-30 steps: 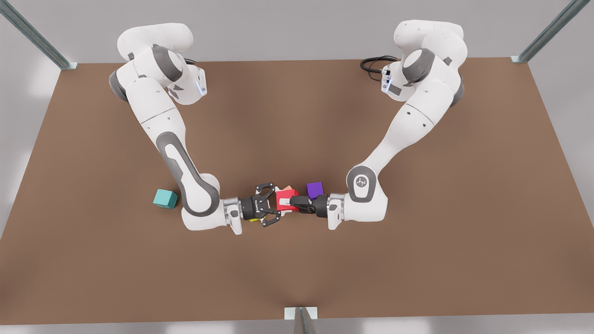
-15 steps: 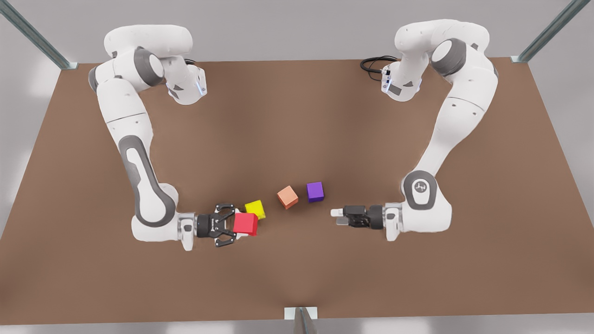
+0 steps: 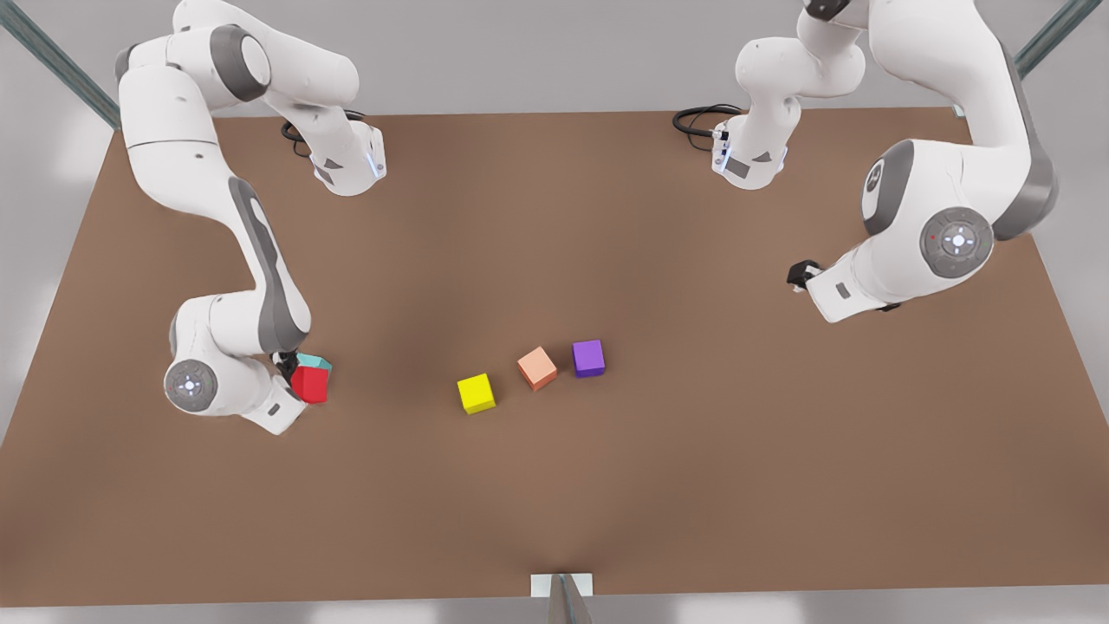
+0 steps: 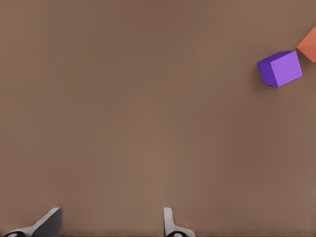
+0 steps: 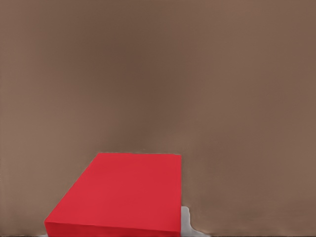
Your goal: Pick up red wooden cube and pass to hand red wooden cube and place in blue wooden cube
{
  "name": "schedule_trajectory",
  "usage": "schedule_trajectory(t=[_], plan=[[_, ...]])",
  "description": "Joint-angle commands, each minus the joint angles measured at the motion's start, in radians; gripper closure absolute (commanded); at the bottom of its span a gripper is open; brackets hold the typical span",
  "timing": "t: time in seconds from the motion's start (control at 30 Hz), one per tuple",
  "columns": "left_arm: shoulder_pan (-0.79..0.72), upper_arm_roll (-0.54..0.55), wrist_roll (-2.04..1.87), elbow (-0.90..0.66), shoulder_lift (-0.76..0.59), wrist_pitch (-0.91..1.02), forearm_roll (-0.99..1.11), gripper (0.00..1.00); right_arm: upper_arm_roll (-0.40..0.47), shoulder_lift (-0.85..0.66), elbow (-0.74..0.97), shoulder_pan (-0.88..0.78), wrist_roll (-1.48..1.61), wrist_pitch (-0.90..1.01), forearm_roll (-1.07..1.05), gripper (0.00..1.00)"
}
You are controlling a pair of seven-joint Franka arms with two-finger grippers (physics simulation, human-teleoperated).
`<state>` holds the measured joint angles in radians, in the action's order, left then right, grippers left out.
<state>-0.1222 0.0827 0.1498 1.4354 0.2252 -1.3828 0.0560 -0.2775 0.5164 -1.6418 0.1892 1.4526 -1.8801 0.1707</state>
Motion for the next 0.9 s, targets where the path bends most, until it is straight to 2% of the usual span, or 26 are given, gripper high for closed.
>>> schedule_trajectory(t=[0.0,0.07,0.33,0.87], plan=[[-0.025,0.002,-0.150,-0.038,0.019,0.024,0.001,0.00,0.000,-0.036,-0.078,0.015,-0.698,-0.086,0.095,0.37],[-0.028,0.003,-0.199,-0.107,0.060,0.025,0.001,0.00,0.001,-0.081,-0.154,0.018,-0.698,-0.181,0.112,0.37],[-0.002,-0.001,-0.207,-0.122,0.097,0.019,-0.058,0.00,0.018,-0.145,-0.392,0.041,-0.718,-0.459,0.136,0.37],[-0.002,-0.001,-0.207,-0.125,0.103,0.019,-0.058,0.00,0.003,-0.171,-0.463,0.062,-0.709,-0.445,0.151,0.36]])
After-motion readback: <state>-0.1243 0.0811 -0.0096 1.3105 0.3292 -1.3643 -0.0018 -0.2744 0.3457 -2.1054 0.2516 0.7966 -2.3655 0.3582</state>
